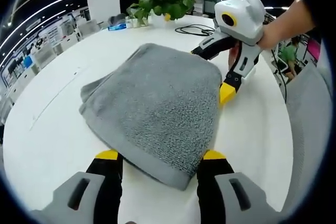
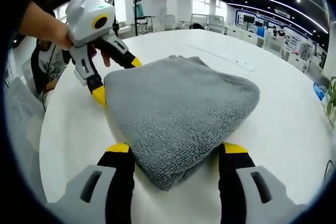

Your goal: Fold the towel on the table until its edges align and the towel forms a compact rectangular stack.

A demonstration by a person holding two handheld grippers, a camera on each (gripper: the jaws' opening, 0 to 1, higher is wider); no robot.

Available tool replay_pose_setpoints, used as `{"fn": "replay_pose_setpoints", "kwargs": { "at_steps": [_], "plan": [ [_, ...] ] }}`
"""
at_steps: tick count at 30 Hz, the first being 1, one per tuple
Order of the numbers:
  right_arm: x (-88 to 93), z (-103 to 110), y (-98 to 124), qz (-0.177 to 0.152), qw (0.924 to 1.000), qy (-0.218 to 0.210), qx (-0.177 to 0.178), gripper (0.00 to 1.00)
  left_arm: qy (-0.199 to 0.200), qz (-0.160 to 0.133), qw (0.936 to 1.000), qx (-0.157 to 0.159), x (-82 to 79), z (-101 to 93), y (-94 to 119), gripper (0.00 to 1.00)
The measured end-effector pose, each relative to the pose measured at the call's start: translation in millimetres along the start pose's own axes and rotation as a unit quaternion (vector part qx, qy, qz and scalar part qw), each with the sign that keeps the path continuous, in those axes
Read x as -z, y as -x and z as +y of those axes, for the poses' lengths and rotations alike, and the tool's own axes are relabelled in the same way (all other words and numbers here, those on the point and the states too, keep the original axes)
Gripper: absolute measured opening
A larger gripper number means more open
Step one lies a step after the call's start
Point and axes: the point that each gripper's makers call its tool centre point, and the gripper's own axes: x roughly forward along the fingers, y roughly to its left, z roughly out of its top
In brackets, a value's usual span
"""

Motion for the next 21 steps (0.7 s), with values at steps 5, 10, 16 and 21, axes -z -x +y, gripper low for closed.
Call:
{"fn": "replay_pose_setpoints", "kwargs": {
  "at_steps": [5, 10, 16, 21],
  "plan": [
    [-0.6, -7, -1, 0.002, 1.0, 0.0, 0.0, 0.65, 0.001, 0.001, 1.0, -0.001, -2.1, 2.3, -1, 0.58],
    [0.6, -17, -6, 0.001, 1.0, 0.0, 0.0, 0.65, 0.004, -0.002, 1.0, -0.003, -4.1, 3.6, -1, 0.58],
    [-0.5, -20, -9, -0.001, 1.0, 0.001, 0.0, 0.65, 0.01, -0.005, 0.9999, -0.003, -5.3, 4.6, -2, 0.59],
    [-0.6, -25, -15, -0.003, 1.0, 0.001, 0.001, 0.65, 0.012, -0.006, 0.9999, -0.002, -6.2, 6.7, -2, 0.59]
  ]
}}
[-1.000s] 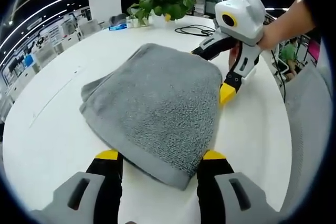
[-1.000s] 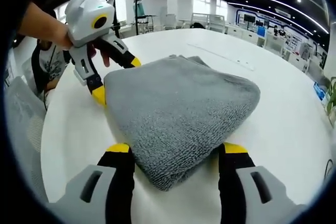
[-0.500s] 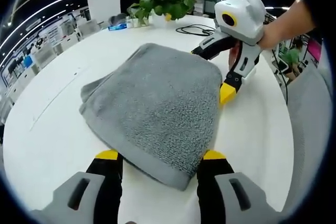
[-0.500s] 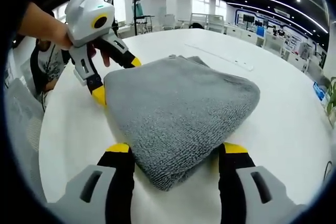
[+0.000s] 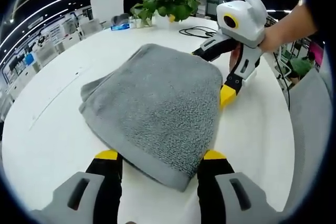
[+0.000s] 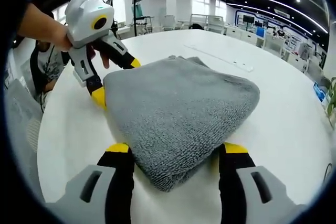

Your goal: Fold the towel on the table until its edges align and the towel forms a compact rectangular stack.

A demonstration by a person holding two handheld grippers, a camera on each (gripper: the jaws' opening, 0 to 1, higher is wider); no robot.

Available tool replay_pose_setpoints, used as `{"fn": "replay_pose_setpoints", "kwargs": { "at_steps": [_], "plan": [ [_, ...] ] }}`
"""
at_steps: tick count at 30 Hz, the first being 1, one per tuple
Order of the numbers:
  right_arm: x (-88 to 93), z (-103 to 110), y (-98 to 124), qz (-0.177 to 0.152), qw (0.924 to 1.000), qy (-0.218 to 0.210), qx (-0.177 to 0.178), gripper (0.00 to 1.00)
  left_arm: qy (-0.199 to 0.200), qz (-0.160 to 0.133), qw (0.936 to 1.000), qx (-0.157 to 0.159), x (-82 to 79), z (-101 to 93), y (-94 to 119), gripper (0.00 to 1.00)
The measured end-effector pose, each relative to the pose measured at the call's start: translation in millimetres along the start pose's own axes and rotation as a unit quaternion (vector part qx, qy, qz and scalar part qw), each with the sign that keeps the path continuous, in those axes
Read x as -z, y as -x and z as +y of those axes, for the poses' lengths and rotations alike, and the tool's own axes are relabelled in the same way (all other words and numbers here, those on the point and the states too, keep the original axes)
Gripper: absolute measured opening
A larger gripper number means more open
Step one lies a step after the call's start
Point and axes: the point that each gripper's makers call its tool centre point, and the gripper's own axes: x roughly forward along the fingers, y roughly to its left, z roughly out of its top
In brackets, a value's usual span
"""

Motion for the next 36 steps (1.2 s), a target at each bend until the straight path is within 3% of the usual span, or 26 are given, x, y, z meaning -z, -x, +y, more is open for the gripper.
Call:
{"fn": "replay_pose_setpoints", "kwargs": {
  "at_steps": [36],
  "plan": [
    [-4.3, -6, -1, -0.005, 1.0, -0.001, 0.001, 0.66, 0.008, -0.009, 0.9999, -0.002, -7.2, 11.4, -8, 0.6]
  ]
}}
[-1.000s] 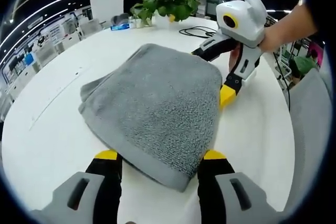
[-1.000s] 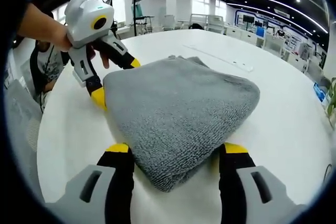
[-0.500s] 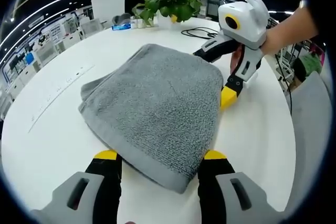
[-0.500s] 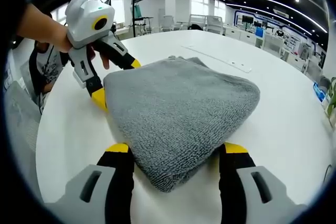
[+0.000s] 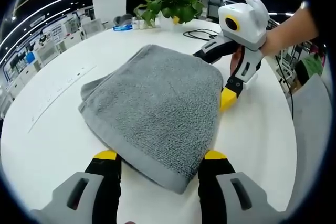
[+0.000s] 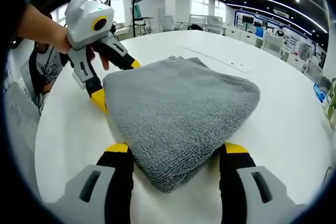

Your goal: Fold the towel on the table until its edges align and the towel forms a compact rectangular stack.

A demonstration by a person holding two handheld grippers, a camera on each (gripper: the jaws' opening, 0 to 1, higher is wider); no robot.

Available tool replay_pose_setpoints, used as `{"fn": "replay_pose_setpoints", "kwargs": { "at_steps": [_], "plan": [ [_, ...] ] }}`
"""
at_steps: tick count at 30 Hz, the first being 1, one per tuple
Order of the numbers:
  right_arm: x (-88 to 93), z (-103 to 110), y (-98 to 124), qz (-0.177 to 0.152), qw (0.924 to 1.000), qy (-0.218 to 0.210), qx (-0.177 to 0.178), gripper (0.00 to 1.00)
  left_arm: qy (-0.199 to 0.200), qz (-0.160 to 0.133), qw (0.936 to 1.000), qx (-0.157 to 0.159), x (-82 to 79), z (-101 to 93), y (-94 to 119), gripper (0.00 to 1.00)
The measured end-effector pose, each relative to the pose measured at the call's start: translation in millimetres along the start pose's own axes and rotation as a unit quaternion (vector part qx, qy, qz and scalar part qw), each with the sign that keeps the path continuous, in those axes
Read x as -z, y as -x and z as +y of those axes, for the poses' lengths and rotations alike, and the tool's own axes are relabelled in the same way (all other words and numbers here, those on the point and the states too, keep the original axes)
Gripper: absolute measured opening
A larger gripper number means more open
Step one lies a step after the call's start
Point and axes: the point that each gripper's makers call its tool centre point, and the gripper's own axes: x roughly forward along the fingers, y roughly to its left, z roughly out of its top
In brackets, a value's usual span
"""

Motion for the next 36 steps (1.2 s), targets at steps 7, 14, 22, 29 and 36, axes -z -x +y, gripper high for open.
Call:
{"fn": "replay_pose_setpoints", "kwargs": {
  "at_steps": [7, 14, 22, 29, 36],
  "plan": [
    [-1.0, -3, -1, 0.001, 1.0, -0.001, 0.001, 0.66, 0.003, -0.003, 1.0, -0.002, -1.2, 2.0, -2, 0.61],
    [-2.4, -6, -3, 0.001, 1.0, -0.003, 0.001, 0.67, 0.005, -0.005, 1.0, -0.003, -2.2, 3.6, -3, 0.61],
    [-4.5, -8, -5, -0.002, 1.0, -0.003, 0.001, 0.67, 0.008, -0.007, 0.9999, -0.006, -3.2, 5.3, -4, 0.61],
    [-4.2, -11, -7, -0.001, 0.9999, -0.007, 0.007, 0.67, 0.011, -0.011, 0.9998, -0.011, -2.6, 4.9, -3, 0.6],
    [-4.1, -10, -3, -0.002, 1.0, -0.002, 0.007, 0.67, 0.003, -0.008, 0.9998, -0.016, -0.7, 3.5, 0, 0.59]
  ]
}}
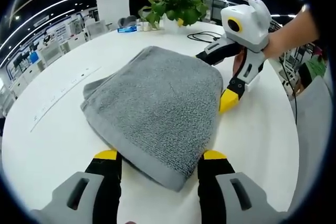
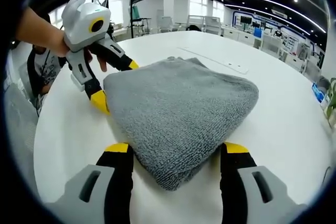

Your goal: Fold the towel on the table until its edges align and the towel forms a compact rectangular stack.

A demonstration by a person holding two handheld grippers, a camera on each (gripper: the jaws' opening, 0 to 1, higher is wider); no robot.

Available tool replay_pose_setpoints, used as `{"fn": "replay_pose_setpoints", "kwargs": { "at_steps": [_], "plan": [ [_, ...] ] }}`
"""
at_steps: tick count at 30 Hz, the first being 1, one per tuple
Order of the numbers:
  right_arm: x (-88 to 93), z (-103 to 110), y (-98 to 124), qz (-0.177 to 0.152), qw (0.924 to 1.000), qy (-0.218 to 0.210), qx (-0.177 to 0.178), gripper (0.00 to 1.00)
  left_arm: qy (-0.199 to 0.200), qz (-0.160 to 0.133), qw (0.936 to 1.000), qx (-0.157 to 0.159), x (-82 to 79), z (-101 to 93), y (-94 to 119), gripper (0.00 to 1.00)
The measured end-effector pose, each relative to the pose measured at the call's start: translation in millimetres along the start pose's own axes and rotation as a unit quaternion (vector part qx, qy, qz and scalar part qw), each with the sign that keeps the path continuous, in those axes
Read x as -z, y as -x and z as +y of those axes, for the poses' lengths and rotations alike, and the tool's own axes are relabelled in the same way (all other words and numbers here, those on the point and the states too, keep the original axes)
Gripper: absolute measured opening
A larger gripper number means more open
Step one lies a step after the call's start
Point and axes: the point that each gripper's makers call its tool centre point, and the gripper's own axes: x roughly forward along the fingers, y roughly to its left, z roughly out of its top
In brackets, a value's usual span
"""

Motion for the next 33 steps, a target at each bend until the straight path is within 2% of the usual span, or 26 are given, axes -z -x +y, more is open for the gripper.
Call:
{"fn": "replay_pose_setpoints", "kwargs": {
  "at_steps": [17, 33],
  "plan": [
    [-0.1, 4, 13, 0.002, 1.0, -0.004, 0.002, 0.68, 0.009, -0.004, 0.9999, -0.01, -1.0, -2.9, 16, 0.59],
    [-6.0, 13, 34, -0.003, 1.0, -0.004, 0.008, 0.7, 0.006, -0.008, 0.9996, -0.027, -5.4, -10.9, 41, 0.59]
  ]
}}
